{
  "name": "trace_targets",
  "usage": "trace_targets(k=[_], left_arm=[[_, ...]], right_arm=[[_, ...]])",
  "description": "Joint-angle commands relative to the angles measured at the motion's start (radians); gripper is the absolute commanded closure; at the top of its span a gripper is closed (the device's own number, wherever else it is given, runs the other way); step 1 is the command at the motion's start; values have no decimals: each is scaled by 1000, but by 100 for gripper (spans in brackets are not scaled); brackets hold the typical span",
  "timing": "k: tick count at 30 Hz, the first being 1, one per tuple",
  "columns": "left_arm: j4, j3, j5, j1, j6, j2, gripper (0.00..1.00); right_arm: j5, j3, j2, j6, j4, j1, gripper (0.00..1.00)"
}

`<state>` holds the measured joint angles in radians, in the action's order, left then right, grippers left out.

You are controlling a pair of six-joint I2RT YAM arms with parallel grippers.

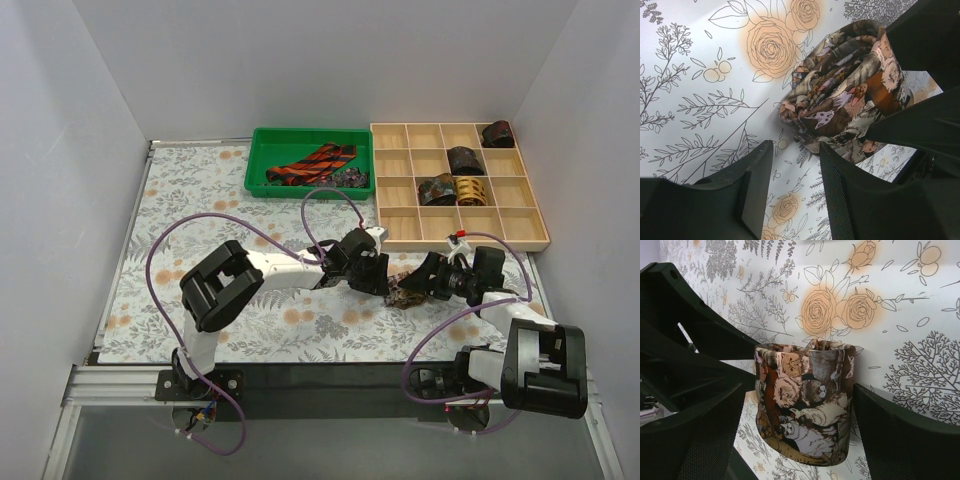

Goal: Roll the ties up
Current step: Place the rolled tie into the container

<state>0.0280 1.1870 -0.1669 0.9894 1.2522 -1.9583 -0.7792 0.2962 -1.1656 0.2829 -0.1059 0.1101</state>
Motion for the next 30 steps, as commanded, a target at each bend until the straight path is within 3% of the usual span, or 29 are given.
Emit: trace_targets(k=[1,8,14,24,30], left_arm=[[6,14,15,-6,-16,-13,60],[3,8,6,-8,-5,-37,61],[-11,19,-11,-3,4,-63,62],[-8,14,24,6,-11,-42,62],[42,-30,33,-93,-80,116,58]], right_arm=[[-14,-31,-32,-7,0,-1,23],[-23,-40,-54,-2,-17,-10,30],[-22,-39,-46,2,-21,-20,47],[-9,0,-2,39,-21,-36,96],[-5,70,40,71,1,-53,99]])
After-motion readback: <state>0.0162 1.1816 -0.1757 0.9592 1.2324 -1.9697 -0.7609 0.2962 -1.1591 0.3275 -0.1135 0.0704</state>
